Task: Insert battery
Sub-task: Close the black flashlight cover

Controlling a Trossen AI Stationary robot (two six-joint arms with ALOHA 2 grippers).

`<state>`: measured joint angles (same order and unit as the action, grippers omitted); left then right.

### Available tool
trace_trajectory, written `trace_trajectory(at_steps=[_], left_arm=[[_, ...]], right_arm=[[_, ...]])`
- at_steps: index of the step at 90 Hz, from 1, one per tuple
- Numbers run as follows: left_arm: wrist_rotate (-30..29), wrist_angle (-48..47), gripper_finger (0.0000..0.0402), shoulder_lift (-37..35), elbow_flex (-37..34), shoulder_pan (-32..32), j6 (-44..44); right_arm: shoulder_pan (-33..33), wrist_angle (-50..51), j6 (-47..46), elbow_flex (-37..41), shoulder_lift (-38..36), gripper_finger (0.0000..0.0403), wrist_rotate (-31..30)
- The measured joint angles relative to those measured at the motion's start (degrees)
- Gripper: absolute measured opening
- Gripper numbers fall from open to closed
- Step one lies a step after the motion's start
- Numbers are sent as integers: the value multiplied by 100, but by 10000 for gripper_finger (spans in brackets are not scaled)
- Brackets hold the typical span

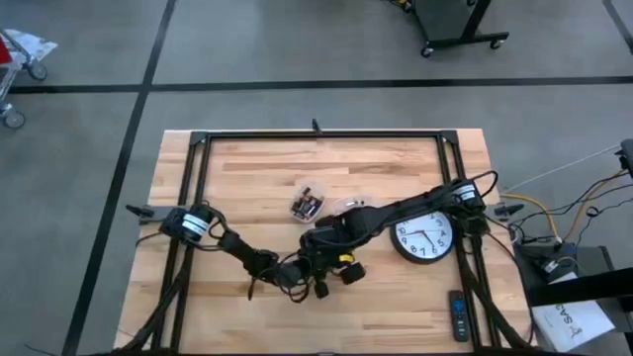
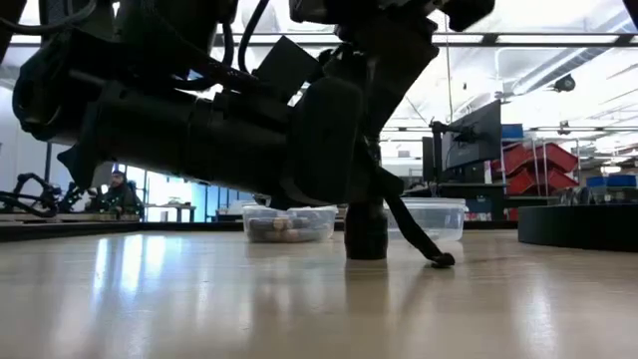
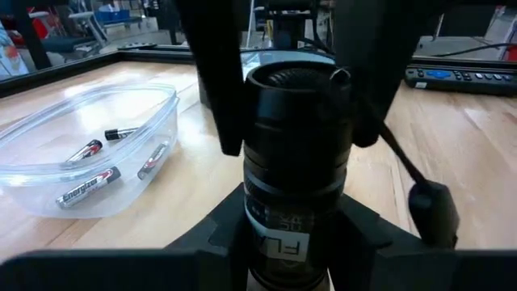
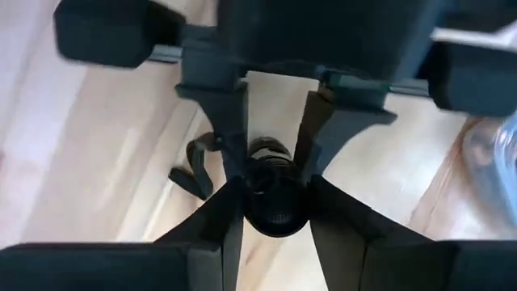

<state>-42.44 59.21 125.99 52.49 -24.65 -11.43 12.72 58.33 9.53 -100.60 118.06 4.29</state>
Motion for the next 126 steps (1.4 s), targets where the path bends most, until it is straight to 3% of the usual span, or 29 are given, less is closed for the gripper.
trace_trajectory(at_steps=[16, 31, 40, 51, 72, 83, 99, 126], left_arm=[[16, 28, 95, -2, -2, -4, 0], [53, 37, 94, -2, 0, -4, -34], [46, 34, 94, 0, 0, -4, -41], [-7, 25, 93, 0, 0, -4, 0], [-32, 15, 93, 2, 0, 3, 1], [-30, 15, 93, 2, 0, 3, -2], [-12, 12, 93, 2, 1, 3, -3], [36, 12, 93, 2, 0, 5, 1]], right_arm=[[27, -73, -1583, 4, 17, 87, -28], [18, -158, -4400, -3, 20, 95, -93], [-1, -139, -4749, -37, 20, 106, 64], [-6, -97, -3742, -113, -46, 127, 77], [18, -109, -254, -378, -140, 164, 86], [56, 57, 1007, -402, -125, 172, 88], [54, 364, 1979, -402, -133, 168, 64], [52, 375, 2457, -393, -81, 133, -2]])
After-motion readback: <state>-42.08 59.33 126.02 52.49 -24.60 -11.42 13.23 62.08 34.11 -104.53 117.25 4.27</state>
